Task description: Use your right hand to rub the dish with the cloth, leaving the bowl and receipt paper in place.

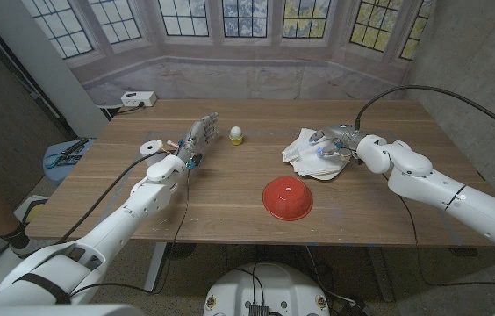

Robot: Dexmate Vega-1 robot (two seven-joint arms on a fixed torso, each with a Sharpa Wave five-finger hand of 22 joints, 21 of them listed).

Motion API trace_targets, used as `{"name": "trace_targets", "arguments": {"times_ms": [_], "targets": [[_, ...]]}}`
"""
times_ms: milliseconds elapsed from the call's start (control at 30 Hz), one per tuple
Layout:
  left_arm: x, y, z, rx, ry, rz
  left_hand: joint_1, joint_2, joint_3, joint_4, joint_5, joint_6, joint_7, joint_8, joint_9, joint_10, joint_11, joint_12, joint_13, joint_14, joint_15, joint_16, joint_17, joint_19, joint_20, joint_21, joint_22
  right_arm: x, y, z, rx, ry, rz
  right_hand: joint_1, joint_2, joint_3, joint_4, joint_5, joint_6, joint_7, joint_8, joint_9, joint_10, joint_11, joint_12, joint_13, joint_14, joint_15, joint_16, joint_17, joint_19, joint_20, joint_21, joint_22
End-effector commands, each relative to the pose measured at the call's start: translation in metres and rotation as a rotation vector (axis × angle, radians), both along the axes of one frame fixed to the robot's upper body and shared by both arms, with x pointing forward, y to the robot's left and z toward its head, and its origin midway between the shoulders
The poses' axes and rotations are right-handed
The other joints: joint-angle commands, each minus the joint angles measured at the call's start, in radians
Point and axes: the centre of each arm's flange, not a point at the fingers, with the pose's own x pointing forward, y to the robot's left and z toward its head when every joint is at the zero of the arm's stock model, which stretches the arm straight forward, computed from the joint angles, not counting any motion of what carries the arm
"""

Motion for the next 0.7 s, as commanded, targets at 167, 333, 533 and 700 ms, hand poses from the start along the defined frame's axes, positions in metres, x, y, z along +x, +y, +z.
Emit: {"name": "trace_targets", "arguments": {"times_ms": [167, 333, 533, 700], "targets": [[0.000, -0.003, 0.000, 0.009, -0.001, -0.005, -0.001, 0.000, 0.003, -0.008, -0.001, 0.006, -0.002, 0.001, 0.003, 0.004, -0.004, -0.002, 0.005, 0.000, 0.008, -0.001, 0.003, 0.003, 0.008, -0.002, 0.002, -0.018, 0.008, 0.019, 0.004, 0.024, 0.039, -0.023, -0.016, 0.000, 0.012, 0.004, -0.038, 0.005, 0.000, 0.003, -0.046, 0.015, 0.000, 0.004, -0.031, -0.046, -0.002, 0.000, -0.020, 0.010, 0.000, 0.003], [-0.001, -0.003, 0.000, 0.011, 0.000, -0.005, 0.000, 0.001, 0.004, -0.009, 0.000, 0.006, -0.001, 0.001, 0.003, 0.001, -0.004, -0.003, 0.005, -0.001, 0.007, -0.001, 0.003, 0.003, 0.008, -0.002, 0.002, -0.021, 0.008, 0.022, 0.023, 0.026, 0.059, -0.074, -0.030, -0.023, 0.028, -0.002, -0.074, 0.016, 0.000, 0.003, -0.083, 0.031, 0.004, 0.003, -0.064, -0.034, 0.000, 0.001, -0.050, 0.025, -0.001, 0.003], [-0.001, -0.003, 0.000, 0.012, -0.001, -0.001, 0.001, 0.001, 0.005, -0.010, 0.000, 0.006, -0.001, 0.001, 0.003, 0.002, -0.004, -0.003, 0.005, -0.002, 0.005, -0.002, 0.002, 0.003, 0.008, -0.002, 0.002, -0.028, 0.010, 0.022, 0.036, 0.022, 0.073, -0.124, -0.038, -0.045, 0.044, -0.003, -0.099, 0.025, 0.002, 0.003, -0.128, 0.047, 0.002, 0.003, -0.091, -0.020, 0.001, 0.003, -0.065, 0.033, 0.001, 0.004], [-0.001, -0.002, 0.002, 0.013, -0.005, 0.004, 0.002, 0.001, 0.005, -0.012, 0.000, 0.006, -0.001, 0.001, 0.003, 0.001, -0.004, -0.003, 0.005, -0.006, 0.005, -0.003, 0.002, 0.003, 0.007, -0.002, 0.002, -0.030, 0.011, 0.020, 0.067, 0.027, 0.081, -0.211, -0.023, -0.076, 0.083, -0.002, -0.128, 0.031, 0.004, 0.004, -0.163, 0.066, 0.006, -0.001, -0.110, -0.006, 0.008, 0.006, -0.069, 0.036, 0.005, 0.004]]}}
